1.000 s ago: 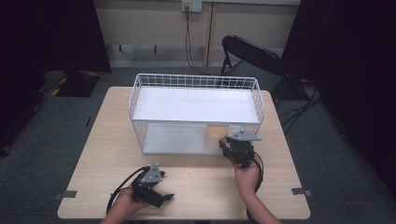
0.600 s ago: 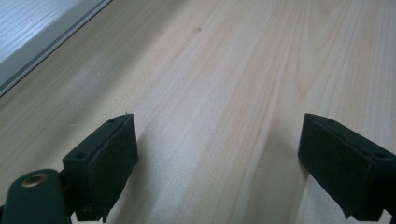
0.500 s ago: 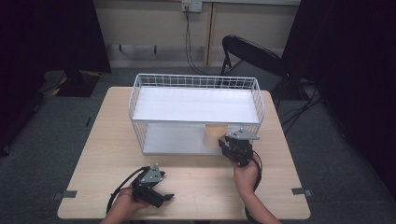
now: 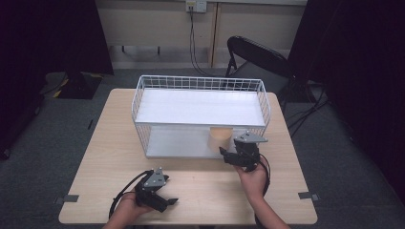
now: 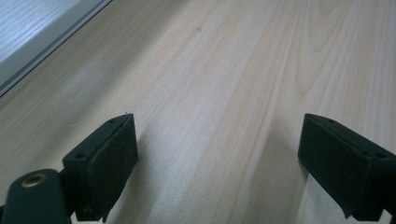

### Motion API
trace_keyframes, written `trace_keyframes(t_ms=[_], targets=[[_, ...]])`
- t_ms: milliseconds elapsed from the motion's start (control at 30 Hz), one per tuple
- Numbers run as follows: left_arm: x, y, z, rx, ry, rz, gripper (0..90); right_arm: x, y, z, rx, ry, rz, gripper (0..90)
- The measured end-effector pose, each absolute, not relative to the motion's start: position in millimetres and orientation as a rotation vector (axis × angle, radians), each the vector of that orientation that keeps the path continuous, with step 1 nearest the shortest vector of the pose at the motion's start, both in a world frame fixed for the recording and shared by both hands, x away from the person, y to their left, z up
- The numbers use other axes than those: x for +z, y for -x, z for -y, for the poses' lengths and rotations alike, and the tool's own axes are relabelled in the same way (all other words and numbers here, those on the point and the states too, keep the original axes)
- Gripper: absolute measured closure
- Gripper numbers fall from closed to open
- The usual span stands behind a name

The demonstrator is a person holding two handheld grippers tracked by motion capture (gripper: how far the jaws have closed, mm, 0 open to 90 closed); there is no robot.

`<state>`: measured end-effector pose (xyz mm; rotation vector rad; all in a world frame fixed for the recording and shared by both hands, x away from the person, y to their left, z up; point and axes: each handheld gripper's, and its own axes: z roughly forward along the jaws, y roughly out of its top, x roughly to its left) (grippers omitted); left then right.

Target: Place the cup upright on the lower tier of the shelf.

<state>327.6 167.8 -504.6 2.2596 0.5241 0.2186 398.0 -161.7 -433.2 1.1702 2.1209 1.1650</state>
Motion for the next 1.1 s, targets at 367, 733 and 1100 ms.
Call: trace_keyframes(t_ms=[367,733,1100], targets=[[-505,-327,-168,0.223,-2.26,-0.529,11.5,-429,-382,168,1.219,-1.103,-2.191,15.3],[-505,-327,-168,0.22,-2.259,-0.527,11.4,-431,-370,186,1.224,-1.1,-2.232,15.7],[-505,-327,-168,0.221,-2.26,-0.528,11.3,-432,-363,213,1.219,-1.113,-2.233,15.8]])
